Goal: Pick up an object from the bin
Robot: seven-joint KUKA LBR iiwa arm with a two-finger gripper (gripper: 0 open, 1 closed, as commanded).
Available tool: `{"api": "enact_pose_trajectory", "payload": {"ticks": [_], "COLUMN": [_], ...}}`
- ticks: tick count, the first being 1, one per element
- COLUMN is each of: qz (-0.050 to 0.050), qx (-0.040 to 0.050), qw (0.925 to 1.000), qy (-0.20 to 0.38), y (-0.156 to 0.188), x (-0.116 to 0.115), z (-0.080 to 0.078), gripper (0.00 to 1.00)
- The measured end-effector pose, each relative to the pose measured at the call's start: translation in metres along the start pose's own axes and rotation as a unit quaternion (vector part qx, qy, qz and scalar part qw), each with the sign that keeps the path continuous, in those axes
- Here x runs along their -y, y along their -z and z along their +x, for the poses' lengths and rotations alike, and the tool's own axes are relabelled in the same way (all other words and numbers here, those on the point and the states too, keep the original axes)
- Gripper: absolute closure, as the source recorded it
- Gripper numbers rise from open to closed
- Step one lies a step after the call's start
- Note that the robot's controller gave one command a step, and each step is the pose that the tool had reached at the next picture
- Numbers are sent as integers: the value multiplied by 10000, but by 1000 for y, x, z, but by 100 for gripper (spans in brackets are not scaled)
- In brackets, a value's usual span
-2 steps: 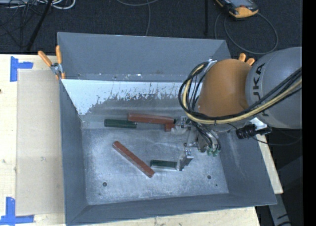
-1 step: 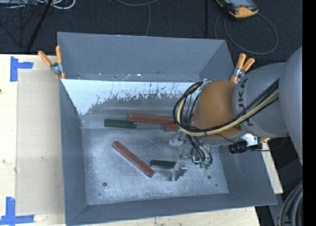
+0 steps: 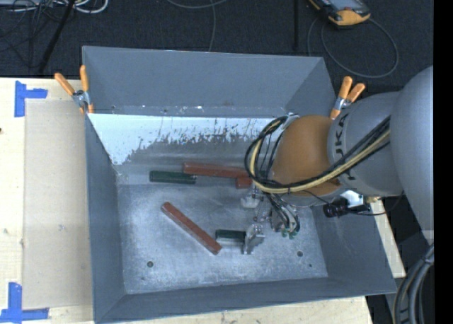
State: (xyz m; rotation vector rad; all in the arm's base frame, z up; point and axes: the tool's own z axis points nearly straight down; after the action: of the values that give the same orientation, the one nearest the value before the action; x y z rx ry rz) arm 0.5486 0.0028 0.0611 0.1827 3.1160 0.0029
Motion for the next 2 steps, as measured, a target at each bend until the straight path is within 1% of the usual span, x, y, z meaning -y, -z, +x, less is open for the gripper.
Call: {"api": "enact_pose_trajectory", "payload": {"ticks": [2], "qz": [2], "qx": [36], "qw": [10000], "qy": [-3], "y": [6], "x": [0], "z": [1], "gripper": [100]}}
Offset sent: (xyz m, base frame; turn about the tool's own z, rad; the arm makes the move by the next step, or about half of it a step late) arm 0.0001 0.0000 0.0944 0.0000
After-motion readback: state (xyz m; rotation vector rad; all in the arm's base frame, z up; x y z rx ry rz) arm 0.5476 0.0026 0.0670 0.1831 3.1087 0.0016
